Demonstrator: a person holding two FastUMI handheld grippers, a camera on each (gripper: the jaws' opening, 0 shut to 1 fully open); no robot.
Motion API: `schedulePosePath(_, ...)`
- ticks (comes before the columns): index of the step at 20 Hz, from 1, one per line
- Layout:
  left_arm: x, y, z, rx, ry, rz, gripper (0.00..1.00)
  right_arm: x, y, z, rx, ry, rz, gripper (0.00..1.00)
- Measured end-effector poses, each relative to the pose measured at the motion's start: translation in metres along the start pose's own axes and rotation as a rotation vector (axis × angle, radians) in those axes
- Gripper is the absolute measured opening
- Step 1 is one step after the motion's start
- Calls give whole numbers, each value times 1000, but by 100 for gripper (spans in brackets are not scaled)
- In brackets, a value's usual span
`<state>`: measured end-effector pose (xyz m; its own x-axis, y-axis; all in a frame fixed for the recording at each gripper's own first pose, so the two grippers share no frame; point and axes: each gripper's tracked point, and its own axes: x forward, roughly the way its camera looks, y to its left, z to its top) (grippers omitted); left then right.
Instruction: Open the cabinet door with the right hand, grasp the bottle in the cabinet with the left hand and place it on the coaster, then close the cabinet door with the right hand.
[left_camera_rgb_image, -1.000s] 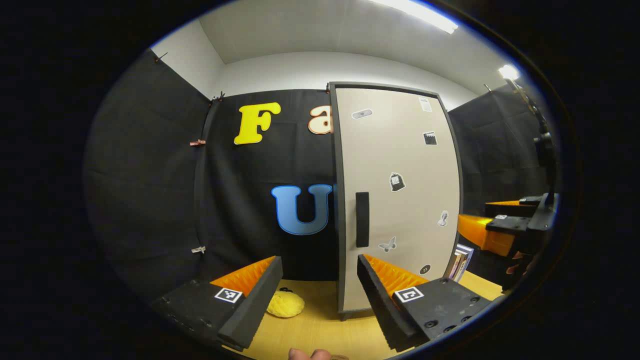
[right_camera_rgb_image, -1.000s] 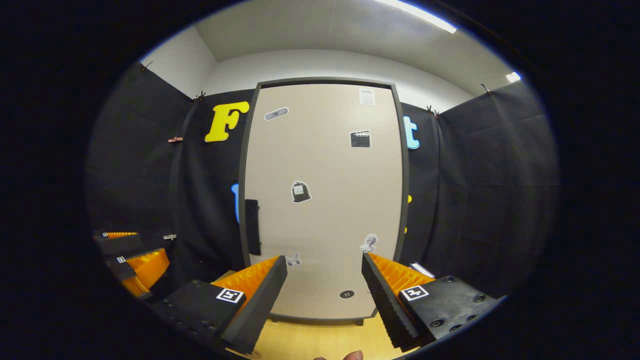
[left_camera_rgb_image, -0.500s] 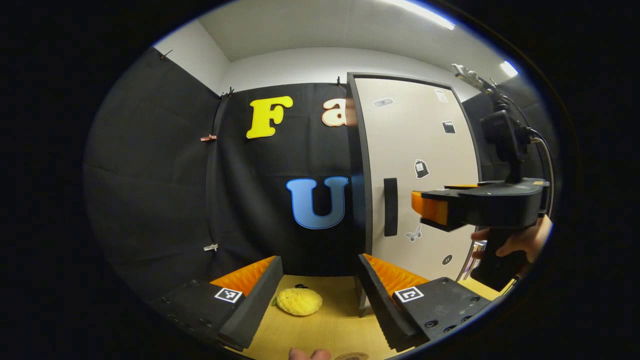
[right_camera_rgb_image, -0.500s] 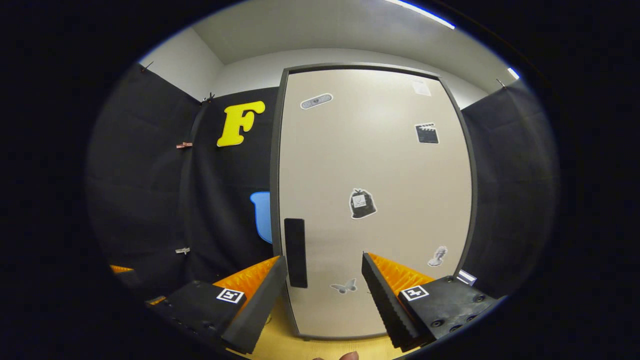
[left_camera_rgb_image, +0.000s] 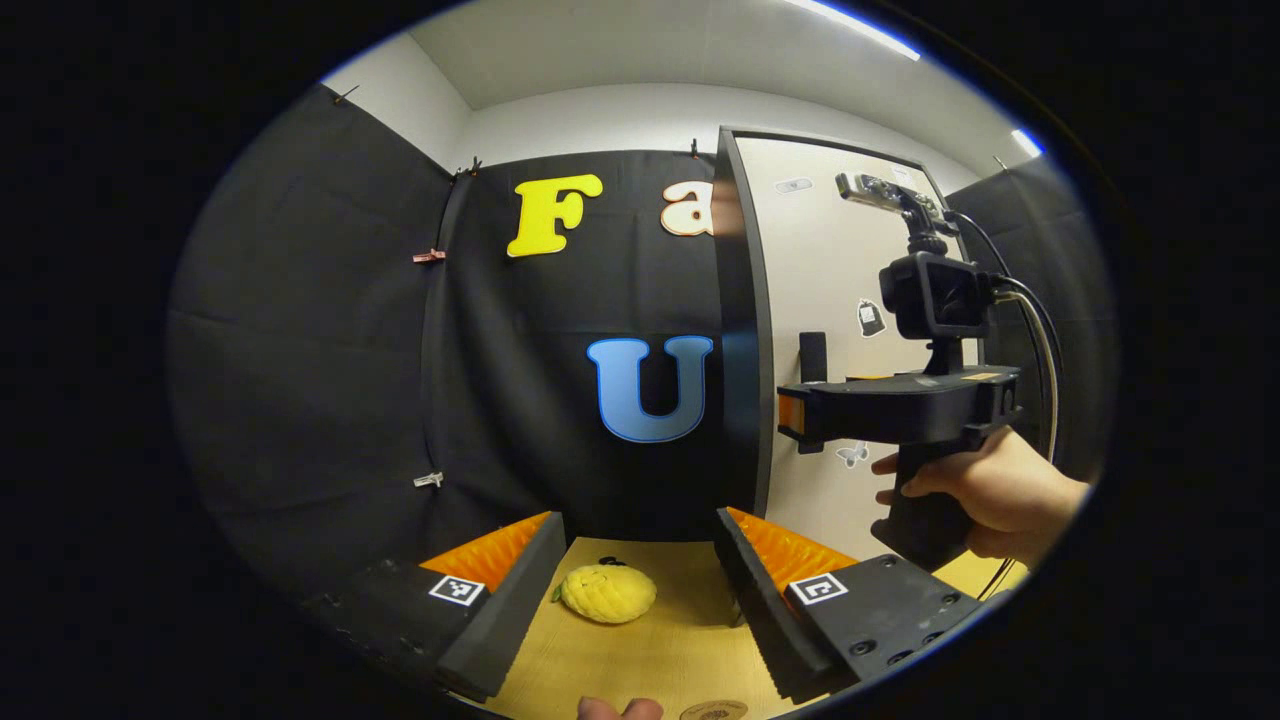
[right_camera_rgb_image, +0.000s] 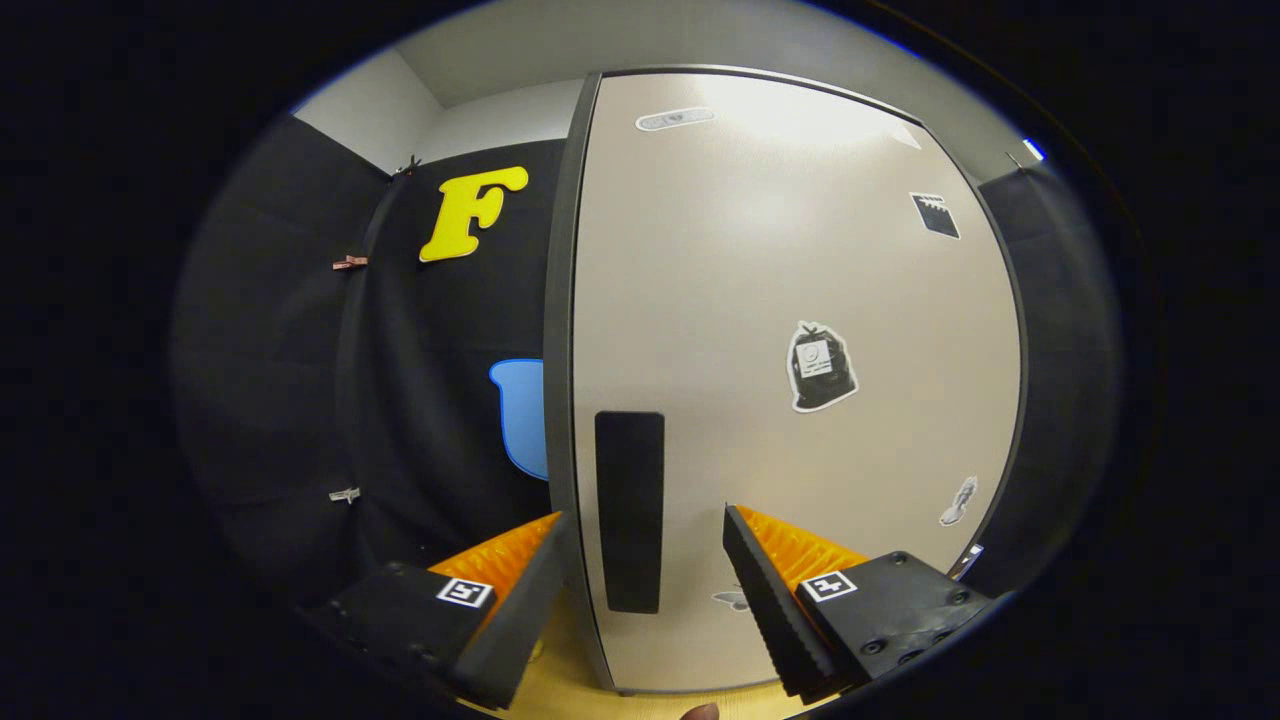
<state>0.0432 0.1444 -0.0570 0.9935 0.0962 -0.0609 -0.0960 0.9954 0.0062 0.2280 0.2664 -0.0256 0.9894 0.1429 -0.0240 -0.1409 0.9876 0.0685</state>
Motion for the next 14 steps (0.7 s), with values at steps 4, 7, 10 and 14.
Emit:
schedulePosePath(4, -4, 6, -5, -9, 10, 12, 95, 14, 2, -6, 48, 23, -22, 56)
schedulePosePath(7, -6, 8, -6, -12, 12, 22, 95, 13, 4, -7, 35, 17, -33, 38)
schedulePosePath(10, -11, 12, -5, -16, 8, 32, 95, 10, 5, -6, 48, 25, 8, 23)
schedulePosePath(14, -15, 9, 3, -14, 0, 36, 95, -3, 5, -5, 32, 23, 40, 23)
